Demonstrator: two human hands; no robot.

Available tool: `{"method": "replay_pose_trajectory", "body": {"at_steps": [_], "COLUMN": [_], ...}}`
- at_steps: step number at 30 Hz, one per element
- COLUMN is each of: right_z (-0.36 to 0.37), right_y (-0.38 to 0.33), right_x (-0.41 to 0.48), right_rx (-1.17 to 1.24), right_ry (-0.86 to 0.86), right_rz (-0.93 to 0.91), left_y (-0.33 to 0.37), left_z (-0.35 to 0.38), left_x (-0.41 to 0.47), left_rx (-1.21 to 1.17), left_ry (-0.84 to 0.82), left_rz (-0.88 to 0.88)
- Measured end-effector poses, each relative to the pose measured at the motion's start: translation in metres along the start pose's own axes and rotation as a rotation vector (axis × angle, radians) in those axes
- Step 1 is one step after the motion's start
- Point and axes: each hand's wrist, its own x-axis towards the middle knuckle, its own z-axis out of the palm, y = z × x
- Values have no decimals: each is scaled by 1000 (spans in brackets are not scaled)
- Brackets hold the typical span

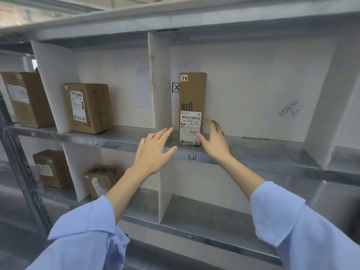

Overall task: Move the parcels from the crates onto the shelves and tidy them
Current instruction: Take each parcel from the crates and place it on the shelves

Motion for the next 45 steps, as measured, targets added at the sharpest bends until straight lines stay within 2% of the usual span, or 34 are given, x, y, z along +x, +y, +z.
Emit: {"method": "replay_pose_trajectory", "body": {"at_steps": [4,8,16,24,34,40,45], "right_z": [-30,-67,-161,-286,-462,-559,-605], "right_y": [-5,-4,20,46,108,157,197], "right_x": [-33,-85,-211,-334,-483,-558,-591], "right_rx": [-207,-286,-553,-700,-787,-728,-688], "right_ry": [-13,-9,8,117,334,420,446], "right_rz": [85,212,432,649,943,1095,1134], "left_y": [23,50,150,309,555,686,750], "left_z": [-2,2,20,29,41,58,79], "left_x": [-5,-20,-71,-114,-187,-230,-241], "left_rx": [-2,-93,-218,-402,-601,-658,-716], "left_ry": [-9,-78,-190,-276,-377,-440,-540], "left_rz": [35,122,347,620,969,1059,1044]}}
